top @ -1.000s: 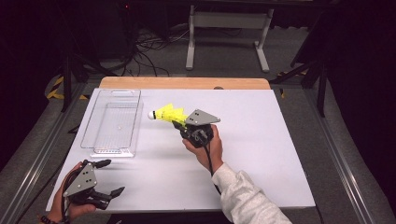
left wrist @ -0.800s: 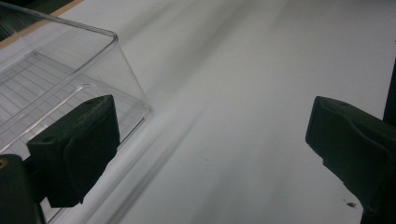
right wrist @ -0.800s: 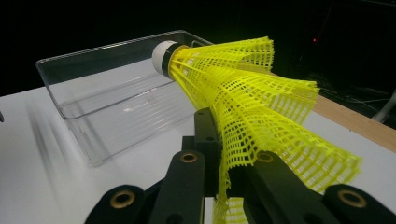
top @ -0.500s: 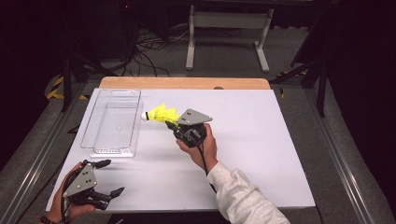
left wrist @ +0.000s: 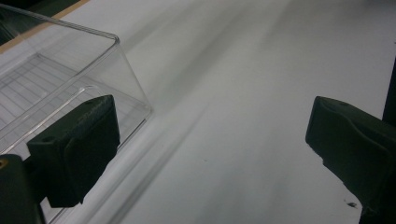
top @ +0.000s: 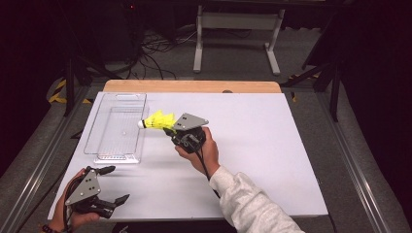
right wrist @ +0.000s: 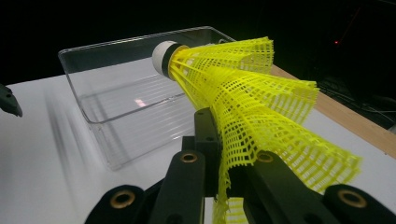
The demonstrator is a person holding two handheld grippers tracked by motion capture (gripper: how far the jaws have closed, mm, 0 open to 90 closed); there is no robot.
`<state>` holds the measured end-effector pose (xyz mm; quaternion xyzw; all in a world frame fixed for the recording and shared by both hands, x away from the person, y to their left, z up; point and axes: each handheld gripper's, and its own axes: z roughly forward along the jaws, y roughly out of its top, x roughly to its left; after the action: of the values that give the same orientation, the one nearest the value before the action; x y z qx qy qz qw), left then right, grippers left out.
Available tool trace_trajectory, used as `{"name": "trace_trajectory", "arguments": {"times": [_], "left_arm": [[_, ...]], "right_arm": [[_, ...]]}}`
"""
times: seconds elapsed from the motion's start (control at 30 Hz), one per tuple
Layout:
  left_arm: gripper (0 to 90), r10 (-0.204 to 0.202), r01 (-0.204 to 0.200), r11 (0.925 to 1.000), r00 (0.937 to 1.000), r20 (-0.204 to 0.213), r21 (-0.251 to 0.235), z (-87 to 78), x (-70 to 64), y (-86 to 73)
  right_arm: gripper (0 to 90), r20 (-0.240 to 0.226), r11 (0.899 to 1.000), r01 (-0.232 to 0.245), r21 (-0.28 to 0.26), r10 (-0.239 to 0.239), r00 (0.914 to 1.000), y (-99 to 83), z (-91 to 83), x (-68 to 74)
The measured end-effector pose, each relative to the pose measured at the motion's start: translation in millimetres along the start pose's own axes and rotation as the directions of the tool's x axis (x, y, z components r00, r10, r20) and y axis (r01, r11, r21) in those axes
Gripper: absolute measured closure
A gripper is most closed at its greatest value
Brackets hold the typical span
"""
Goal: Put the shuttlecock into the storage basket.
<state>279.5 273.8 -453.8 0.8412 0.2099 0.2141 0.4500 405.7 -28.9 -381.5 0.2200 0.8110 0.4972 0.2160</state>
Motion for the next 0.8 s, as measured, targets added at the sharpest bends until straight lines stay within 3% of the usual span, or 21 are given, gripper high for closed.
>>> {"name": "trace_trajectory", "arguments": {"times": [0.63, 0.8], "left_arm": [[3.9, 0.006, -0.006, 1.0000, 1.0000, 0.004, 0.004, 0.8, -2.0, 0.8], [3.9, 0.001, -0.001, 1.0000, 1.0000, 0.003, 0.001, 0.9, -2.0, 0.7]], "right_arm": [[88.2, -0.075, 0.999, 0.030, 0.023, -0.028, 0.9968, 14.2, 31.1, 16.7], [88.2, -0.089, 0.998, 0.059, 0.023, -0.056, 0.9945, 24.6, 39.4, 21.2]]}}
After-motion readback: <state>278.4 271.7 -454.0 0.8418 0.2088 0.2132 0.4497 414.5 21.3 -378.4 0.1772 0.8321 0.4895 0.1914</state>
